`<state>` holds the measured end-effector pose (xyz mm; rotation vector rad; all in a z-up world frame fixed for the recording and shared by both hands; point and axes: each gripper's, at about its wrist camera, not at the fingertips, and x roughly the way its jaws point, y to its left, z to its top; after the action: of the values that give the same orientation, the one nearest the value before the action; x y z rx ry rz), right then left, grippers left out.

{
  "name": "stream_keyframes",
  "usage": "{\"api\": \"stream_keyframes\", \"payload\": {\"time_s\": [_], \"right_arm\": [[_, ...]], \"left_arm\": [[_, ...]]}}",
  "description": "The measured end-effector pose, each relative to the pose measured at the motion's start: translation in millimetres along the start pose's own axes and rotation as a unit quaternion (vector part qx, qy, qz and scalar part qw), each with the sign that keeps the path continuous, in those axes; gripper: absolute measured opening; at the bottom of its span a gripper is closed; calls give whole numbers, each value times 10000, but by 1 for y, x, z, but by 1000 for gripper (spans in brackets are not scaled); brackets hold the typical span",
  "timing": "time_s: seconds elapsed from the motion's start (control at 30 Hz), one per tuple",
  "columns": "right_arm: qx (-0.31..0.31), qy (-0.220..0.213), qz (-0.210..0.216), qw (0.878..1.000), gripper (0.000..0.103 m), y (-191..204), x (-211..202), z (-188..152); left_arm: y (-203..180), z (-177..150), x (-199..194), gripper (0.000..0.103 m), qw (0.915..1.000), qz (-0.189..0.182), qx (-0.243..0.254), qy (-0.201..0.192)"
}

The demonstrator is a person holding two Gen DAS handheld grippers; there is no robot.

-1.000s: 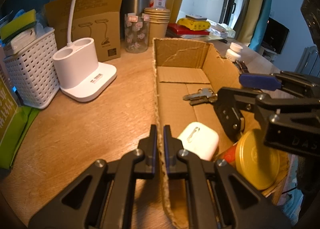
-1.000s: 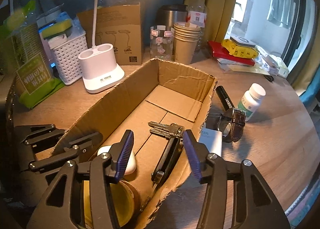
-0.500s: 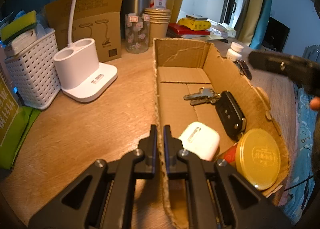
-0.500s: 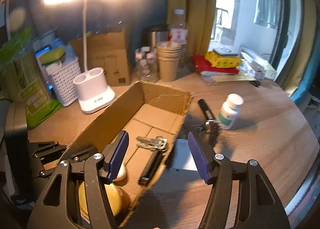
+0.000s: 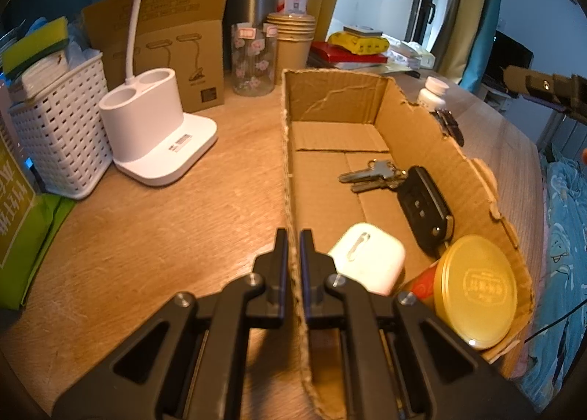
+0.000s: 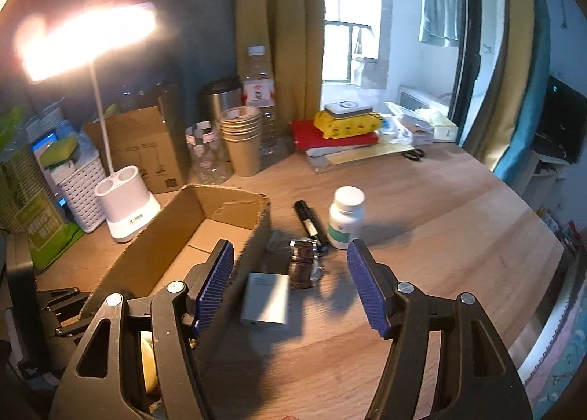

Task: Organize rigid objects
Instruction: 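Move the right tool to the brown leather watch and grasp it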

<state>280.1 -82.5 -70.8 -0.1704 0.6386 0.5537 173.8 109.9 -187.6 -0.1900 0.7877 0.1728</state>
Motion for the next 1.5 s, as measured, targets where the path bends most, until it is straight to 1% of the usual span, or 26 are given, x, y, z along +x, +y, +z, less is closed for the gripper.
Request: {"api": "stream_keyframes", "payload": {"time_s": [0.3, 0.6, 0.97, 1.07, 1.13, 1.3, 1.5], "right_arm": [[82, 35, -103, 9999, 68, -17, 13, -2], [125, 428, -17, 9990, 68, -23, 59, -11], [126, 723, 114, 9972, 68, -19, 92, -21], [116, 753, 156, 9970, 61, -18, 96, -23], [71, 782, 137, 9968, 47, -18, 98, -25], [71, 831, 171, 9964, 24, -20, 99, -28], [97, 805, 94, 9967, 23, -27, 92, -30]], "left_arm": [[1, 0, 1, 6, 10000, 2, -9, 4], [0, 0, 1, 6, 10000, 5, -12, 4], [1, 0, 1, 6, 10000, 7, -12, 4], [0, 0, 0, 6, 10000, 7, -11, 4], [0, 0, 1, 6, 10000, 9, -11, 4], [0, 0, 0, 6, 10000, 10, -11, 3], [0, 0, 1, 6, 10000, 9, -9, 4]]}}
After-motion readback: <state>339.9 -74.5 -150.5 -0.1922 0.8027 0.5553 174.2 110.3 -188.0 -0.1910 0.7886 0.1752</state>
